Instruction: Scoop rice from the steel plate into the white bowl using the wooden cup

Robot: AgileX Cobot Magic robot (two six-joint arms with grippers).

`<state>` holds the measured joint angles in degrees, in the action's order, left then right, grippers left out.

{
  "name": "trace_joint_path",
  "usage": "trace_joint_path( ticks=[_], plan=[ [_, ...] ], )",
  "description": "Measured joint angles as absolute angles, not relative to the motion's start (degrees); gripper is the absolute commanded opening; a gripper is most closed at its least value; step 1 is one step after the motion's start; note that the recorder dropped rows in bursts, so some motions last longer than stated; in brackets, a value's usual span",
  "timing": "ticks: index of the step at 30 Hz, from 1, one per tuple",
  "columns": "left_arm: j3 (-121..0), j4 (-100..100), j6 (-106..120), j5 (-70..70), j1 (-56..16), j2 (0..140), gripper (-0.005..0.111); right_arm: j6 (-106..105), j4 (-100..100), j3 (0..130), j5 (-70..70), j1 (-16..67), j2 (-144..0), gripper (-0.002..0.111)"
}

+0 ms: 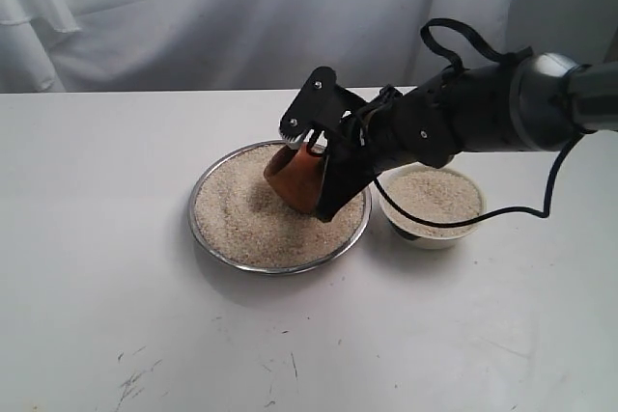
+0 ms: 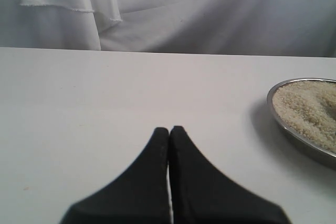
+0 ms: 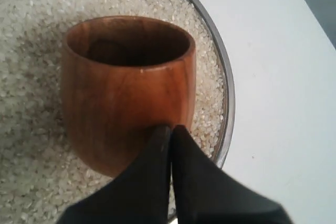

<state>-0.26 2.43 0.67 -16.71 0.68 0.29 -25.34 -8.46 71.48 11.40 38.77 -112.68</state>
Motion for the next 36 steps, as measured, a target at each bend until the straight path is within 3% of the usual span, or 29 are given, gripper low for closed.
trace_joint_path(
  ticks=[36],
  plan=[
    [-0.3,2.4,0.7,-16.7,0.7,0.3,0.000,-24.3,-8.3,75.7,6.8,41.7,-115.9,0.000]
  ],
)
